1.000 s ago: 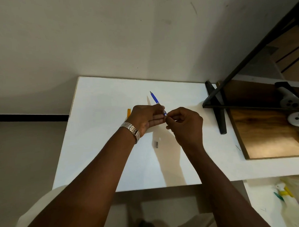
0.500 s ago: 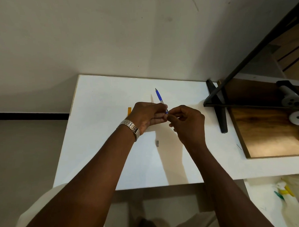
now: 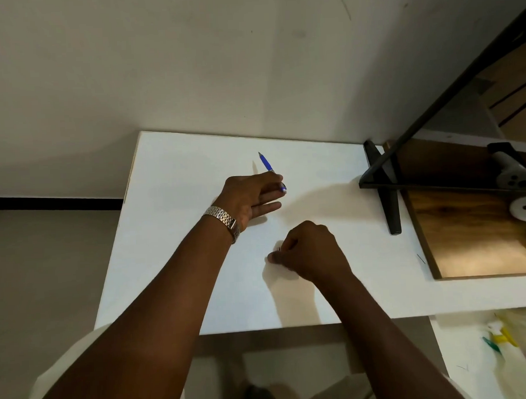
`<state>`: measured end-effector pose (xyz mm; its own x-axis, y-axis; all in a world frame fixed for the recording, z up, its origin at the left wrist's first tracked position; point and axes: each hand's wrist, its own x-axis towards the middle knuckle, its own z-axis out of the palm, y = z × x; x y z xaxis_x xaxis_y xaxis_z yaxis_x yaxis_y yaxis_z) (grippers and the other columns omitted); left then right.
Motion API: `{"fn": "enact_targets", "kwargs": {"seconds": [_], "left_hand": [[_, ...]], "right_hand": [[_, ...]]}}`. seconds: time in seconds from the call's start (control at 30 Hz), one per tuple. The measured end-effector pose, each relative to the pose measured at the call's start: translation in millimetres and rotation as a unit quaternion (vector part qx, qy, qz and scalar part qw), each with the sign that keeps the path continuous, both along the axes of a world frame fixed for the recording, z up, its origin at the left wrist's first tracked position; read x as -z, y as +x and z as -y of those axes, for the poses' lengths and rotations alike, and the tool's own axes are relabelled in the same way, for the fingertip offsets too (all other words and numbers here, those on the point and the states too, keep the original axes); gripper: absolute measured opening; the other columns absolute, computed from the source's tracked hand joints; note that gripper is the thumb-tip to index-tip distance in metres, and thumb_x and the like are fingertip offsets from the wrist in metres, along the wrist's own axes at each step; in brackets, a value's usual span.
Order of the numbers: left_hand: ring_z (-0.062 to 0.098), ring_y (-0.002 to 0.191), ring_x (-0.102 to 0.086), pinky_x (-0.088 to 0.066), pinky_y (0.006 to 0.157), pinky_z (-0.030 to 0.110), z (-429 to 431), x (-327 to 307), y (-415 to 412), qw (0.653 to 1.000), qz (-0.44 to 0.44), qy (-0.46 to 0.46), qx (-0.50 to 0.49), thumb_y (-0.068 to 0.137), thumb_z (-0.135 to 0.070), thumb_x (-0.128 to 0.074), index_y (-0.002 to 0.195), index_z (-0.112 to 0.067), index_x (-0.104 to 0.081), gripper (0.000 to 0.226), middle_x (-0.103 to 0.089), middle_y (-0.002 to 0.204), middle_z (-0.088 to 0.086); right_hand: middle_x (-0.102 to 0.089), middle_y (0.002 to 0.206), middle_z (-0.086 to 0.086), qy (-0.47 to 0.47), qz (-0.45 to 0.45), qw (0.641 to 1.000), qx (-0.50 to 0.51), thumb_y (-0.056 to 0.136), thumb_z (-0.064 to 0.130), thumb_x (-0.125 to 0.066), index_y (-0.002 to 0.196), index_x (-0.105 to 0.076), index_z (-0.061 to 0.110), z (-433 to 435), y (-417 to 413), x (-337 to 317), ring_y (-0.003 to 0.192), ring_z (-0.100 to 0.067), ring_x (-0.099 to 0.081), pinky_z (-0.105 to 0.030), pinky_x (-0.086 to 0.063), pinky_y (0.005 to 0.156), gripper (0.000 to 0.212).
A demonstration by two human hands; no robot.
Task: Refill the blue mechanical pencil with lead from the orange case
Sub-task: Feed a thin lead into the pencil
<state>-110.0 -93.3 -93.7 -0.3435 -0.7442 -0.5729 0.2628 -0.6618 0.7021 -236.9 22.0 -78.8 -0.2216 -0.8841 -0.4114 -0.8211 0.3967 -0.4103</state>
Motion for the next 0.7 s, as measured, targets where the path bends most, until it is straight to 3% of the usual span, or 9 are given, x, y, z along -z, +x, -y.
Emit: {"fn": "enact_targets", "kwargs": {"seconds": [0.17,0.4,0.47,0.57,0.7], "left_hand": [[0.02,0.082,-0.082,-0.065,0.064,0.031,0,0,-1,1.0,0.002,0.005,0.004,0.083,-0.017,-0.083,0.105,-0.003,-0.078,0.027,-0.083,0.086,0.011],[0.019,0.078,-0.081,-0.064,0.061,0.031,-1,-2,-2,1.0,0.007,0.004,0.008,0.086,-0.016,-0.081,0.106,-0.002,-0.077,0.025,-0.083,0.084,0.01],[0.02,0.077,-0.081,-0.065,0.062,0.031,-1,-2,-2,1.0,0.009,0.001,0.004,0.085,-0.015,-0.081,0.107,0.0,-0.077,0.027,-0.082,0.082,0.01],[0.023,0.077,-0.081,-0.066,0.063,0.033,-2,-2,-3,1.0,0.016,-0.006,0.0,0.086,-0.014,-0.08,0.107,0.001,-0.076,0.026,-0.082,0.081,0.011],[0.027,0.077,-0.081,-0.066,0.063,0.035,-3,-1,-6,1.0,0.018,-0.01,0.004,0.088,-0.011,-0.078,0.098,0.0,-0.077,0.015,-0.082,0.081,0.012]], "right_hand": [[-0.079,0.093,-0.017,0.023,-0.011,0.999,0.025,0.083,0.025,-0.08,0.094,-0.075,0.001,6,7,3,0.092,-0.037,-0.075,-0.042,-0.063,0.086,0.027],[-0.077,0.09,-0.01,-0.011,-0.037,0.997,0.064,0.079,0.041,-0.082,0.09,-0.073,0.006,6,8,5,0.09,-0.03,-0.072,-0.033,-0.055,0.075,0.038],[-0.077,0.077,-0.006,-0.064,0.013,0.994,0.089,0.078,0.034,-0.083,0.078,-0.075,0.007,8,2,-1,0.079,-0.028,-0.074,-0.034,-0.06,0.072,0.028],[-0.077,0.064,-0.004,-0.145,0.131,0.969,0.148,0.076,0.018,-0.084,0.07,-0.075,0.013,13,-7,-12,0.065,-0.026,-0.078,-0.049,-0.067,0.07,0.013],[-0.079,0.064,0.001,-0.22,0.205,0.937,0.176,0.081,0.009,-0.078,0.07,-0.076,0.022,14,-12,-17,0.067,-0.025,-0.081,-0.057,-0.066,0.069,0.017]]}}
